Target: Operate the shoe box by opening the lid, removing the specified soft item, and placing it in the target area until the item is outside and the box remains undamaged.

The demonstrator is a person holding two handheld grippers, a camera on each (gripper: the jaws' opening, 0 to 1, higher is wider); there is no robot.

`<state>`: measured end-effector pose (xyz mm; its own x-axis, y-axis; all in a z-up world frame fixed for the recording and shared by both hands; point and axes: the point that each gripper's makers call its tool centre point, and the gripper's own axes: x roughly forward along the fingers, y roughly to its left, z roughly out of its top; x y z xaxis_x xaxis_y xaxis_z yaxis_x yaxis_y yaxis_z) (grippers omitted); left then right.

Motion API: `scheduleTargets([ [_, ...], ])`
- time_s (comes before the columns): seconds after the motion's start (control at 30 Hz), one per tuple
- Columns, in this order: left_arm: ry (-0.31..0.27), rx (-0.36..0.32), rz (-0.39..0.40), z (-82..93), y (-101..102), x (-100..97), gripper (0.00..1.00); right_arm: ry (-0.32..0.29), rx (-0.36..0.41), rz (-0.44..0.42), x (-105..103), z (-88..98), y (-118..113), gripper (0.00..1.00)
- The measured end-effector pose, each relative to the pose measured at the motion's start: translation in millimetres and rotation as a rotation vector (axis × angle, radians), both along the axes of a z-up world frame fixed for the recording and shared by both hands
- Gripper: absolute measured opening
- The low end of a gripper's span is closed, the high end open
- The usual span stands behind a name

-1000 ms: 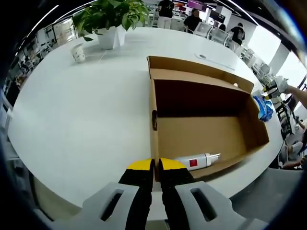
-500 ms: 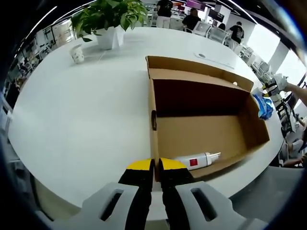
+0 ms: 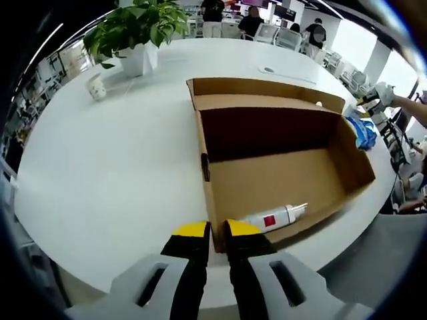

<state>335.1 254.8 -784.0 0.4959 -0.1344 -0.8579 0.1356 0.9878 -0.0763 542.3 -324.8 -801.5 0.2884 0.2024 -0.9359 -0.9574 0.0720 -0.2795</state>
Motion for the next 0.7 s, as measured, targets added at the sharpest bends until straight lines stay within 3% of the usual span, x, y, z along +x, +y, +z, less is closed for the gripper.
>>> scheduleTargets([
  [0.13,-0.001,0.023,-0.039,3.9,-4,-0.8,0.13,-0.011,0.012,-0.028,-1,4.9,-1,0.31],
  [0.4,-0.017,0.05,-0.108,15.8,-4,2.9,0.21,-0.029,0.093,-0.168,-9,16.8,2,0.42],
  [0.7,-0.023,0.069,-0.238,33.2,-18,4.7,0.27,-0.037,0.221,-0.317,-35,34.8,14,0.5],
])
